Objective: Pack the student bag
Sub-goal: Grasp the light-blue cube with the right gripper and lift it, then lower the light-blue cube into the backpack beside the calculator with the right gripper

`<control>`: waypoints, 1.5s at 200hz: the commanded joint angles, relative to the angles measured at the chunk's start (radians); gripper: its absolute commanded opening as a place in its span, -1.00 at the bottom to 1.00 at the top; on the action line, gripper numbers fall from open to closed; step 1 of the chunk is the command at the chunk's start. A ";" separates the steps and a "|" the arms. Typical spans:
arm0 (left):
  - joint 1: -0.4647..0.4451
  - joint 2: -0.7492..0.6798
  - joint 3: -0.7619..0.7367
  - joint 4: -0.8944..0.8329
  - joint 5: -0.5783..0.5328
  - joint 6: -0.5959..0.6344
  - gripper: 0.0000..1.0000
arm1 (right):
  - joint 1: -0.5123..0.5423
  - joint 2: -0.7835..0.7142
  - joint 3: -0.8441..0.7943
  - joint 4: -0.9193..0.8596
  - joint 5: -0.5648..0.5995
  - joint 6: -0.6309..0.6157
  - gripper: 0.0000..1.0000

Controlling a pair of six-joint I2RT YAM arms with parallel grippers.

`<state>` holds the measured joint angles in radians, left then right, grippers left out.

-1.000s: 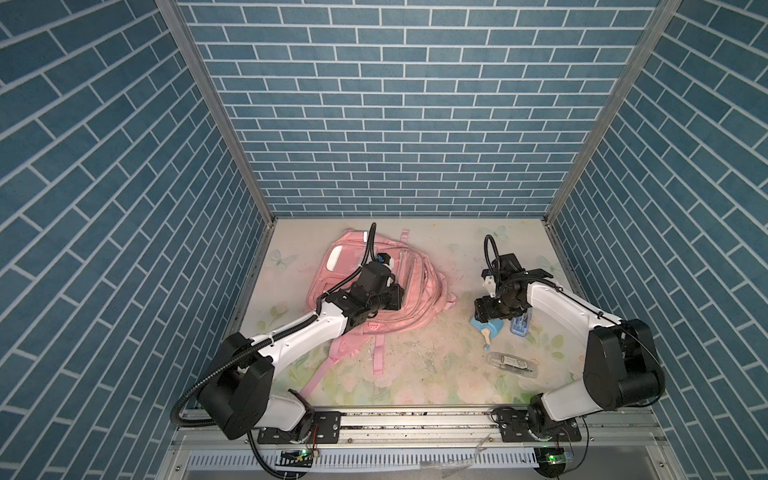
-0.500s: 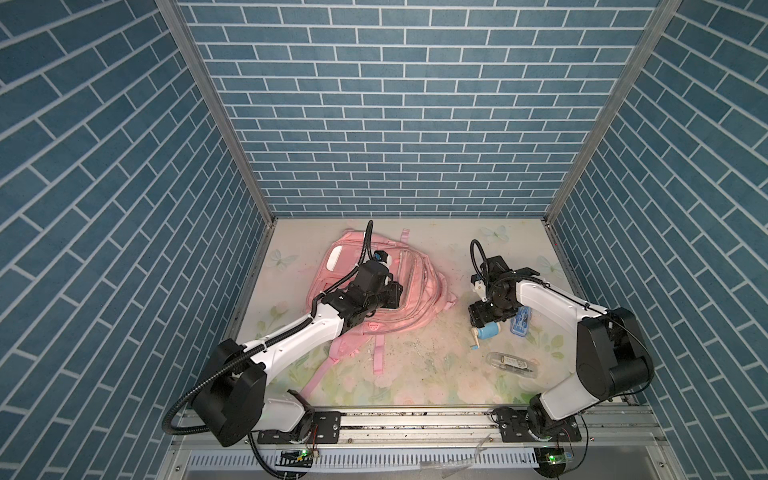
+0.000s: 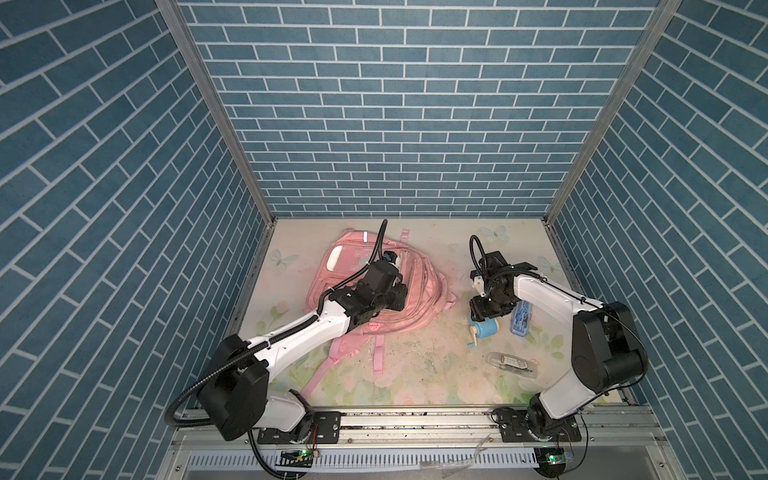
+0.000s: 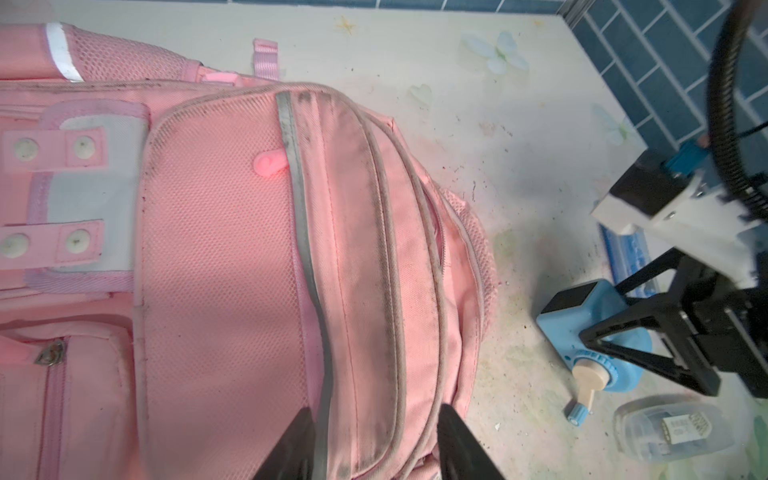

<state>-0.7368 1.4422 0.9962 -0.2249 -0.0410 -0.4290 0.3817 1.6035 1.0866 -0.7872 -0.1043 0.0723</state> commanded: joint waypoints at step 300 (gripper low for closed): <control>0.200 -0.311 -0.066 0.161 0.083 -0.115 -1.00 | 0.385 0.245 0.122 0.899 -0.247 0.834 -0.22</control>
<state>-0.5453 1.1732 0.9062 -0.1886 0.0277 -0.5491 0.7605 1.8130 1.1664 0.1192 -0.3206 0.8562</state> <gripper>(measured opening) 0.082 0.617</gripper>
